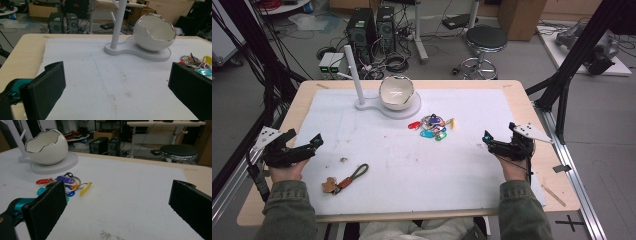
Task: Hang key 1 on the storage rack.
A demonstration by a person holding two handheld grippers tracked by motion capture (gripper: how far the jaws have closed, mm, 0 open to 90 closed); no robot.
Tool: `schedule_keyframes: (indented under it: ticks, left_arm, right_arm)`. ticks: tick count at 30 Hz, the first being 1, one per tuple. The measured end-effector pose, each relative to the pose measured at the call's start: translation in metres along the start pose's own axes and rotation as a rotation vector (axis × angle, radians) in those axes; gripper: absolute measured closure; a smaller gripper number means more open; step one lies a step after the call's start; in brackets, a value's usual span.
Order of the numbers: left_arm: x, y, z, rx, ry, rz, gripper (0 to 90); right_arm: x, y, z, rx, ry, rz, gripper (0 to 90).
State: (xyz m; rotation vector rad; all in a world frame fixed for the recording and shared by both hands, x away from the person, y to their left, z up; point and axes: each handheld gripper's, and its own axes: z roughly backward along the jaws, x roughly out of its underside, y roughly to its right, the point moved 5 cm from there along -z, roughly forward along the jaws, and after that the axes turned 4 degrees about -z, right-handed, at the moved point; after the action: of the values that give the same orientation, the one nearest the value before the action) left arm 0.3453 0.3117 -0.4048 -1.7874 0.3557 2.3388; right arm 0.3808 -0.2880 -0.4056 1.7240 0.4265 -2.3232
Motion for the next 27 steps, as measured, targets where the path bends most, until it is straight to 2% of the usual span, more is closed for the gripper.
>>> schedule_keyframes:
  ticks: [5, 14, 19, 27]
  left_arm:
    - [0.0, 0.001, 0.0, -0.001, -0.005, -0.003, 1.7]
    - [0.0, 0.005, 0.0, 0.018, -0.018, -0.013, 1.7]
    - [0.0, 0.01, -0.002, 0.048, -0.038, -0.019, 1.7]
    - [-0.001, 0.022, -0.004, 0.087, -0.069, -0.061, 1.8]
  right_arm:
    - [-0.001, 0.002, 0.002, 0.021, 0.008, -0.007, 0.6]
    - [0.0, 0.001, 0.002, 0.013, -0.005, -0.004, 0.6]
    - [0.001, 0.001, 0.001, 0.007, -0.013, 0.003, 0.6]
    - [0.002, -0.001, 0.0, 0.003, -0.019, 0.021, 0.6]
